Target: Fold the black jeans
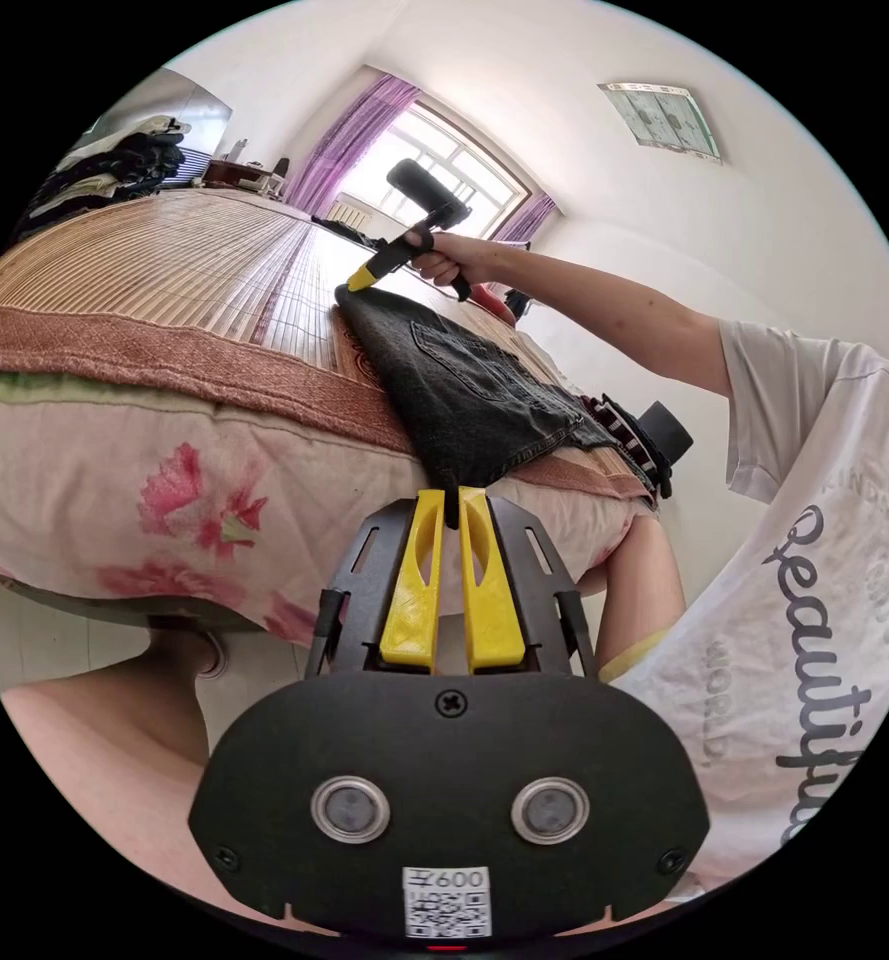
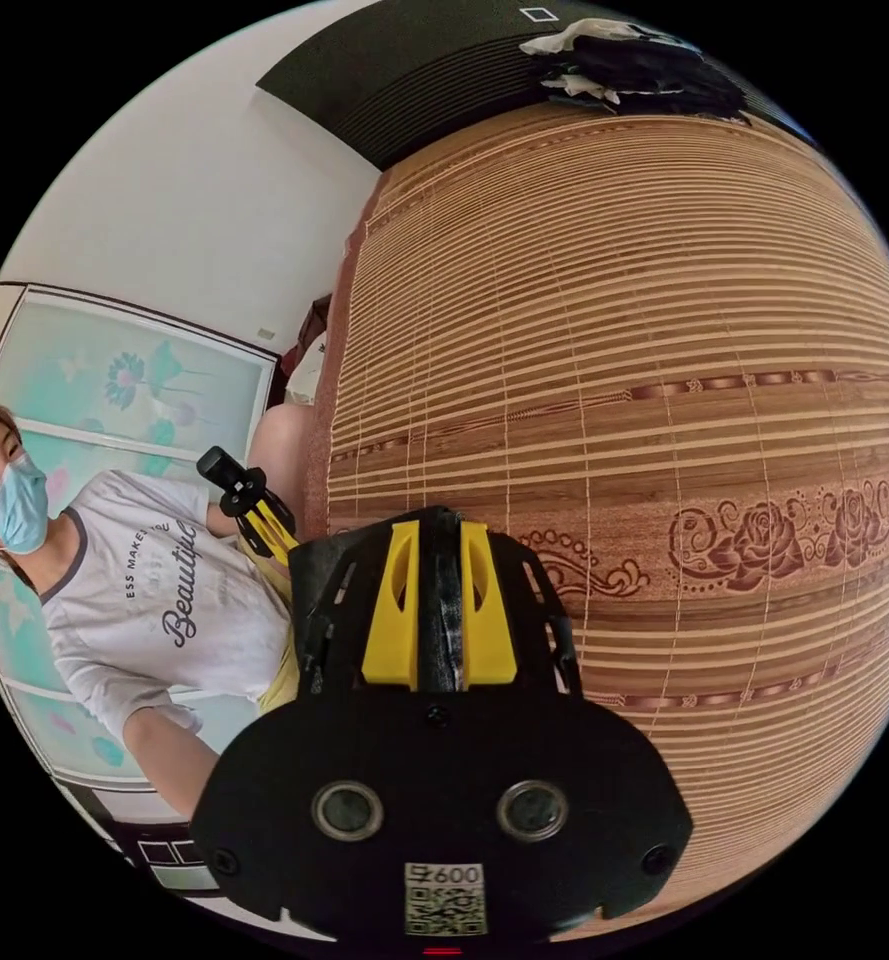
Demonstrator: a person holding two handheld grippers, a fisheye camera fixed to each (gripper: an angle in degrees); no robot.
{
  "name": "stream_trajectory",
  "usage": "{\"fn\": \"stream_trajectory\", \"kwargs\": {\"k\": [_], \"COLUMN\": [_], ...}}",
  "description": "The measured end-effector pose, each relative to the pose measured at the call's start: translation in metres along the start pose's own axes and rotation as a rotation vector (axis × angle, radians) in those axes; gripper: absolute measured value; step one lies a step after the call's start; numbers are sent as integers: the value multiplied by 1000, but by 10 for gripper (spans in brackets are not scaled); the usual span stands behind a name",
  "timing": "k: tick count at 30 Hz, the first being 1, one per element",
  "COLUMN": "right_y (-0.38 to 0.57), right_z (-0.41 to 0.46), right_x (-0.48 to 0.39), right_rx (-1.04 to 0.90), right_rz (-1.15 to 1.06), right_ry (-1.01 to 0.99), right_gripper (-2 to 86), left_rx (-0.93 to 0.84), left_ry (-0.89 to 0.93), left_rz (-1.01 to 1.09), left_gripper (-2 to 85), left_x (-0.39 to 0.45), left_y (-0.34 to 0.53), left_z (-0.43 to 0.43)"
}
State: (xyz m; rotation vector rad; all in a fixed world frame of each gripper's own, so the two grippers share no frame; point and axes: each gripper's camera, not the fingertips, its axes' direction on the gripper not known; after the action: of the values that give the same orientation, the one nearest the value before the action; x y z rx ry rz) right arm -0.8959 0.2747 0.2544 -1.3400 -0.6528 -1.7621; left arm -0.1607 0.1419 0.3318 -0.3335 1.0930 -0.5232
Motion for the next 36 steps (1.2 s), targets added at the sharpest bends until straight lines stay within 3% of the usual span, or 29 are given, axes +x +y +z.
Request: {"fn": "stream_trajectory", "kwargs": {"k": [6,13,15,16,17,18,19,23,25,28,32,36], "right_y": [12,57,72,92,115,122,123,84,75,67,72,69], "right_z": [7,11,5,-11,-26,-31,-35,8,28,52,61,76], "right_x": [24,48,50,53,50,49,45,14,-1,-4,-10,-36], "right_rx": [52,272,379,578,788,849,837,411,336,254,293,265], "right_rz": [68,179,240,339,304,280,263,126,80,131,190,175], "right_ry": [-93,-200,-164,-103,-151,-178,-187,-245,-231,-97,-27,96], "right_gripper": [5,-7,-8,-8,-8,-8,-8,-8,-8,-8,-8,-8], "left_rx": [-5,-9,-12,-14,-13,-9,-2,13,11,24,19,27], "left_ry": [9,-16,-40,-51,-52,-45,-27,-8,-22,-23,-33,54], "left_rz": [-11,19,41,49,48,37,14,-12,0,-8,-13,-155], "left_gripper": [22,23,23,23,23,23,22,21,21,21,21,18], "left_x": [-2,4,9,11,11,10,6,1,3,3,4,-9], "left_y": [-9,-20,-24,-27,-28,-30,-32,-39,-45,-54,-69,-84], "left_z": [-11,-29,-35,-39,-41,-46,-50,-65,-73,-90,-113,-147]}}
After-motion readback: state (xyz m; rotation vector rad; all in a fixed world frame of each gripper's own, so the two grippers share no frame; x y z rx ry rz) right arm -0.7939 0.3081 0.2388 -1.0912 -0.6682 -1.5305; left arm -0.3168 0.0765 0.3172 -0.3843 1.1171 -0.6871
